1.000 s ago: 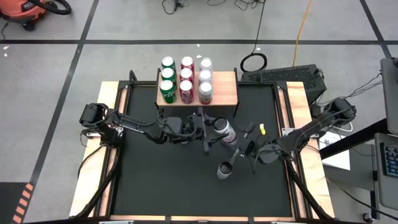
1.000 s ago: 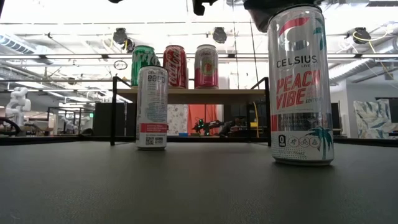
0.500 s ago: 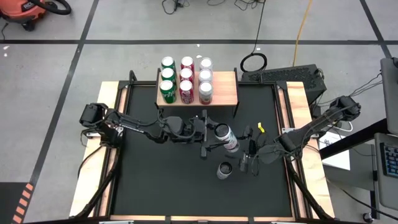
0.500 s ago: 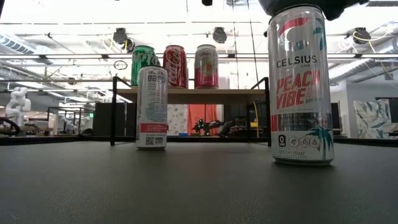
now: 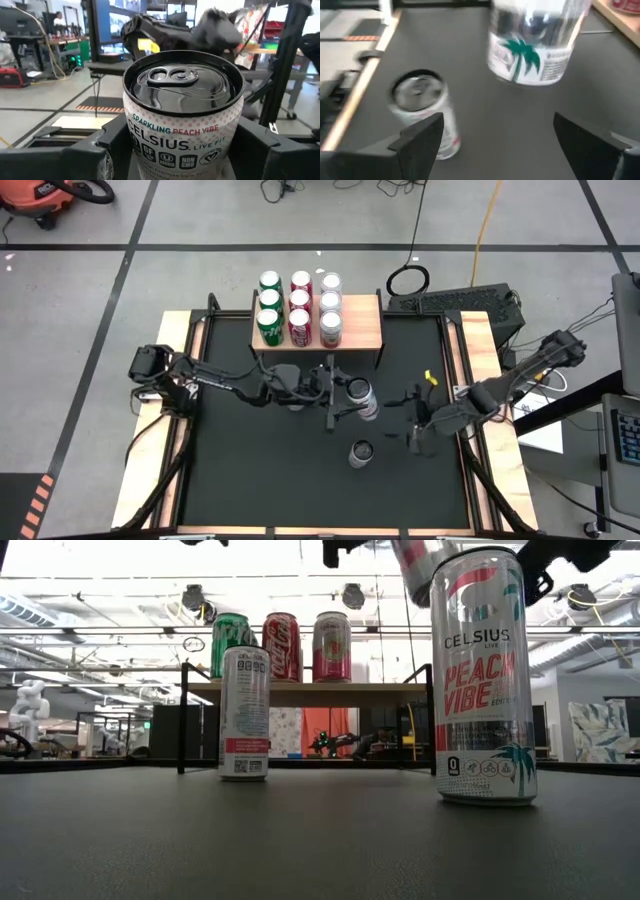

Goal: Place canned beverage on shelf
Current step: Put the top white soda can on the shelf

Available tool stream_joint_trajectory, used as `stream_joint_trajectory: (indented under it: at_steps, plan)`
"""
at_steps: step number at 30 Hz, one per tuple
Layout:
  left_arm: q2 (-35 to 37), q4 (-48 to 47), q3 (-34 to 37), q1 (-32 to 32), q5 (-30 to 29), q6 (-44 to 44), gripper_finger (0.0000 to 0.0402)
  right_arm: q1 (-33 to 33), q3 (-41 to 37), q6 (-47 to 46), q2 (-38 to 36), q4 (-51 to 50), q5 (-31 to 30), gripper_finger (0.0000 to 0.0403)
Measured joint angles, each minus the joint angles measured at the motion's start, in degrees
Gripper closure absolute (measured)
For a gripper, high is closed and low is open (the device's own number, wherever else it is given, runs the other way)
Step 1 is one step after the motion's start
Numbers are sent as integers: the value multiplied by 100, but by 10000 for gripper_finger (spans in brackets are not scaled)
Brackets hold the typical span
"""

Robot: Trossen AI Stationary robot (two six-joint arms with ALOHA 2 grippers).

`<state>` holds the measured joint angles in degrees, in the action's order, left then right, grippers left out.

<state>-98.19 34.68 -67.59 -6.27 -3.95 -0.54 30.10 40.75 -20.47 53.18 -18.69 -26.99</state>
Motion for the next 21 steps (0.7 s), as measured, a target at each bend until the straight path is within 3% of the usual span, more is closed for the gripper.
stream_joint_trajectory:
  at_steps: [4, 8, 14, 21]
  plan:
    - [0, -234, 0, 63, 129, 0, 155, 3, 0, 199, -503, 136, -13, 46]
    - [0, -413, 0, 106, 453, 109, 155, 0, 0, 846, -736, 946, -316, 46]
    - [0, -625, 0, 104, 536, 296, 155, -151, 0, 1978, -695, 2266, -312, 45]
    - [0, -731, 0, 113, 561, 608, 155, -628, 0, 2280, -488, 2793, 81, 16]
